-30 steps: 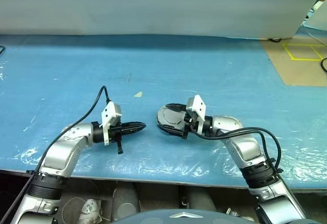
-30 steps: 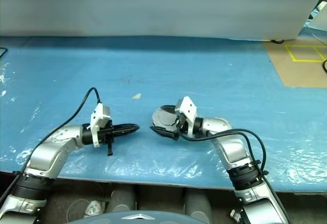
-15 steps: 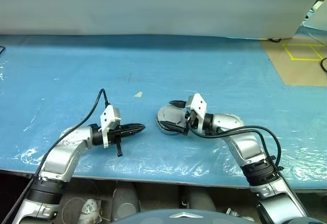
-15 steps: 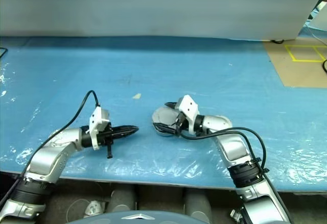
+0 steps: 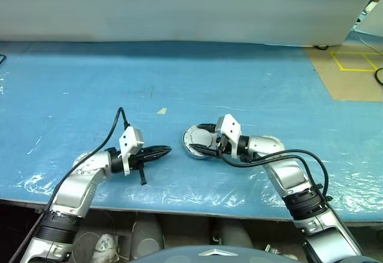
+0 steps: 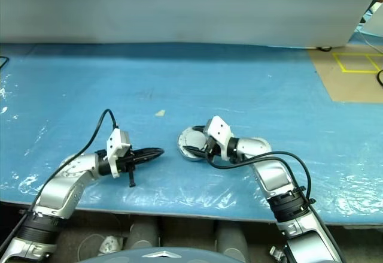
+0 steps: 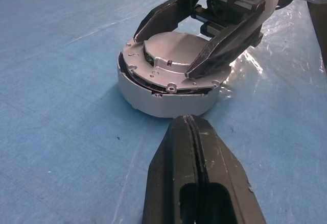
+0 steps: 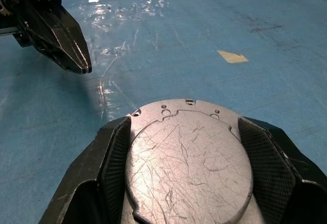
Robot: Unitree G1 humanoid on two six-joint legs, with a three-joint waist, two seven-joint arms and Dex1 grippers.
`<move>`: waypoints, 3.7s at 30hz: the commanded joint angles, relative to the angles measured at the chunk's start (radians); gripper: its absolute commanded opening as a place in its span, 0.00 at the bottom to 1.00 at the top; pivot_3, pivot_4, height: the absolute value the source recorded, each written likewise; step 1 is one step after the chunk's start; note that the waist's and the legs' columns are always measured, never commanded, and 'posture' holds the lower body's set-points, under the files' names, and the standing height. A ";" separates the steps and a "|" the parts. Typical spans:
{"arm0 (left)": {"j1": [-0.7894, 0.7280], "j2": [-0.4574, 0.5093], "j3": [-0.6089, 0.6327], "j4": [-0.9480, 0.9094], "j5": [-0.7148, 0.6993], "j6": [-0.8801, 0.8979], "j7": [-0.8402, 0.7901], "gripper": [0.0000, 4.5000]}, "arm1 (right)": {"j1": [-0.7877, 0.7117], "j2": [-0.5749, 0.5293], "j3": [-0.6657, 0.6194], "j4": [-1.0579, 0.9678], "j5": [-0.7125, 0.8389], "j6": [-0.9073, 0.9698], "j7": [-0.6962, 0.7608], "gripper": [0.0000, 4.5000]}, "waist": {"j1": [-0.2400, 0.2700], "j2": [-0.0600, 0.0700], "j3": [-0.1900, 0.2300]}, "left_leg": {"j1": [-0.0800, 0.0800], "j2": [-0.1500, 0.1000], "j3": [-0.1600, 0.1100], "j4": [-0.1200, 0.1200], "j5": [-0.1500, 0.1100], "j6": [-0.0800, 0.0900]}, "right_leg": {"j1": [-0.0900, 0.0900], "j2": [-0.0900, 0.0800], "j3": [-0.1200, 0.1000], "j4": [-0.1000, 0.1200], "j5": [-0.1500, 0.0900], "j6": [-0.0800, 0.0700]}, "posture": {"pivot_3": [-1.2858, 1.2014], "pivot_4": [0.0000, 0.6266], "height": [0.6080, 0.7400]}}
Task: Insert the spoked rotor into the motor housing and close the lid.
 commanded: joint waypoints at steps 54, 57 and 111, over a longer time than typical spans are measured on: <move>-0.090 -0.079 -0.010 0.079 -0.001 -0.049 0.004 0.00 | -0.007 -0.033 0.094 0.029 -0.096 0.048 -0.021 0.66 | 0.000 0.000 -0.001 | 0.009 0.000 0.000 0.002 -0.001 0.002 | 0.007 0.000 0.002 0.003 0.000 0.000 | 0.52 0.24 1.00; -0.125 -0.084 -0.028 0.104 0.026 -0.046 0.003 0.00 | -0.007 -0.031 0.093 0.029 -0.095 0.048 -0.023 0.66 | -0.001 0.000 -0.001 | 0.010 0.000 0.000 0.001 -0.001 0.002 | 0.007 0.000 0.002 0.003 0.000 0.000 | 0.52 0.24 1.00; -0.225 -0.087 -0.171 0.169 0.140 0.073 0.018 0.00 | 0.024 0.004 -0.273 -0.126 0.389 0.779 -0.163 1.00 | 0.003 0.002 -0.002 | 0.010 -0.001 0.002 -0.007 0.000 0.000 | 0.008 -0.001 0.002 -0.006 -0.001 0.001 | 0.52 0.24 1.00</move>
